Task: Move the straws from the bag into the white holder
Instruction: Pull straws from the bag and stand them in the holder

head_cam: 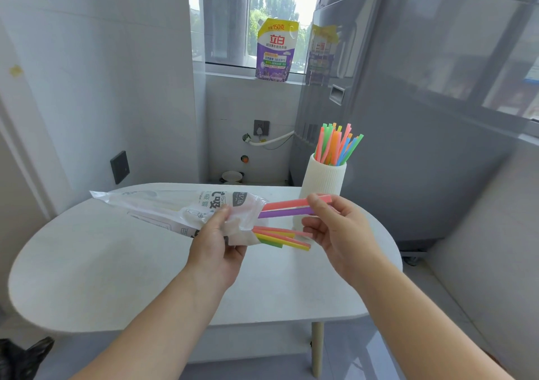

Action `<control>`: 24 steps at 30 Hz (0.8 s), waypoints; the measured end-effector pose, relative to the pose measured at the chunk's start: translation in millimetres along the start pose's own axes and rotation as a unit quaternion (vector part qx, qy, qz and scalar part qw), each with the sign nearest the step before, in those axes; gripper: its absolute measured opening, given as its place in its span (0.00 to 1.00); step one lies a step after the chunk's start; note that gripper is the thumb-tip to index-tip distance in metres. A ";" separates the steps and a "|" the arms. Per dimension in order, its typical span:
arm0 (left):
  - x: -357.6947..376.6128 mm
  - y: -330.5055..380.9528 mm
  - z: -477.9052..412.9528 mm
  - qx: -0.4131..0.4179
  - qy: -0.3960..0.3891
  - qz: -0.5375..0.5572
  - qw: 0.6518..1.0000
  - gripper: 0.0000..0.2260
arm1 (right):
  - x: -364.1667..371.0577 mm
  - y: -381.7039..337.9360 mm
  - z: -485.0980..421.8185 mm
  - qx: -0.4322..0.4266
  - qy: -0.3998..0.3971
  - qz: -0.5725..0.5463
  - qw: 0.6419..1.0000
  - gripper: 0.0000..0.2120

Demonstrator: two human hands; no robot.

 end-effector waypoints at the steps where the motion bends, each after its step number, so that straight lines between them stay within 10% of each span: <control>1: 0.7 -1.2 0.7 -0.003 -0.002 -0.001 1.000 0.17 | 1.6 0.5 -0.1 0.000 -0.011 -0.011 1.000 0.14; 8: 1.3 -6.0 4.6 -0.040 -0.015 0.002 0.999 0.11 | 7.2 -6.8 0.5 -0.009 -0.020 -0.082 0.996 0.13; 16: -4.3 1.3 1.3 -0.026 0.018 0.026 0.999 0.08 | -25.4 -94.9 10.8 -0.206 0.068 0.037 0.976 0.11; 24: -2.9 -3.6 1.0 -0.027 0.017 0.021 0.999 0.11 | -47.9 -170.6 37.6 -0.393 0.218 0.148 0.881 0.09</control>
Point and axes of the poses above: each hand's wrist, its own z-axis away from the middle knuckle, its own x-axis out of the palm, y = z × x, the point moved 7 cm from there along -z, towards the middle knuckle, and after that the axes turned 6 degrees about x, right-handed, at the moved point
